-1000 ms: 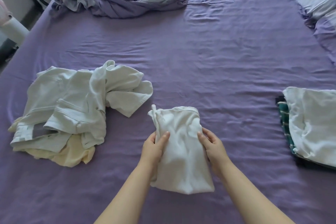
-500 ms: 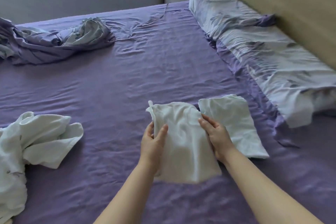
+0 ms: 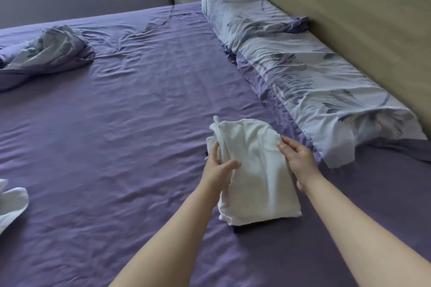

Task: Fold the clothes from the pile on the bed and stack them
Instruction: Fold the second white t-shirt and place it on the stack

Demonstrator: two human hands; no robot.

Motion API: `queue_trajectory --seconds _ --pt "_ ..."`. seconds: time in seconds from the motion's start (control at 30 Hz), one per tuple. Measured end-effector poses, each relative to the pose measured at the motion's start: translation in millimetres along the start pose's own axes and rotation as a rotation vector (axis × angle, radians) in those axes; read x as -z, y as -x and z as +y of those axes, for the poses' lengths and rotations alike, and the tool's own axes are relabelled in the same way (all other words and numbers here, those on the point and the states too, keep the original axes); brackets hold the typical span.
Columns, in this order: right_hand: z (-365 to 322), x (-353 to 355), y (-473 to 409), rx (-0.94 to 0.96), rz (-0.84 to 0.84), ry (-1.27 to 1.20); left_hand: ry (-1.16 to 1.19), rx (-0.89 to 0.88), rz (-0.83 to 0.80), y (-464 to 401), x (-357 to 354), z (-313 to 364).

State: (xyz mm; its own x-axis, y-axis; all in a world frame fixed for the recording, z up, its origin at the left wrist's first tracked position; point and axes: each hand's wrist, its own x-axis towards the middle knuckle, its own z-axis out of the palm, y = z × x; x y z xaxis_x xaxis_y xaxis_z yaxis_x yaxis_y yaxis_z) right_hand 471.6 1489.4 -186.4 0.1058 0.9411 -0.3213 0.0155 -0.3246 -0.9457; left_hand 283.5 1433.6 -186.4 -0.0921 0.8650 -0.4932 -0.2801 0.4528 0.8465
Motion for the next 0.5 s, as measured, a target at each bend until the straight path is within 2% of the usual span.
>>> queue_trajectory --seconds 0.17,0.23,0.3,0.4,0.47,0.5 --pt "34 7 -16 -0.009 0.050 0.283 -0.263 0.026 0.055 -17 4 -26" --pt "39 4 -19 0.055 0.137 0.504 -0.335 -0.001 0.099 -17 3 -28" --pt "42 -1 -16 0.198 0.237 0.723 -0.496 -0.055 0.167 -13 -3 -28" --pt "50 -12 -4 0.573 0.156 0.970 -1.007 -0.266 0.312 -3 -11 -30" --pt "58 -15 -3 0.707 0.058 1.119 -1.345 -0.442 0.241 -4 -13 -35" --pt "61 -16 -5 0.689 0.010 1.180 -1.468 -0.490 0.144 -6 -12 -38"
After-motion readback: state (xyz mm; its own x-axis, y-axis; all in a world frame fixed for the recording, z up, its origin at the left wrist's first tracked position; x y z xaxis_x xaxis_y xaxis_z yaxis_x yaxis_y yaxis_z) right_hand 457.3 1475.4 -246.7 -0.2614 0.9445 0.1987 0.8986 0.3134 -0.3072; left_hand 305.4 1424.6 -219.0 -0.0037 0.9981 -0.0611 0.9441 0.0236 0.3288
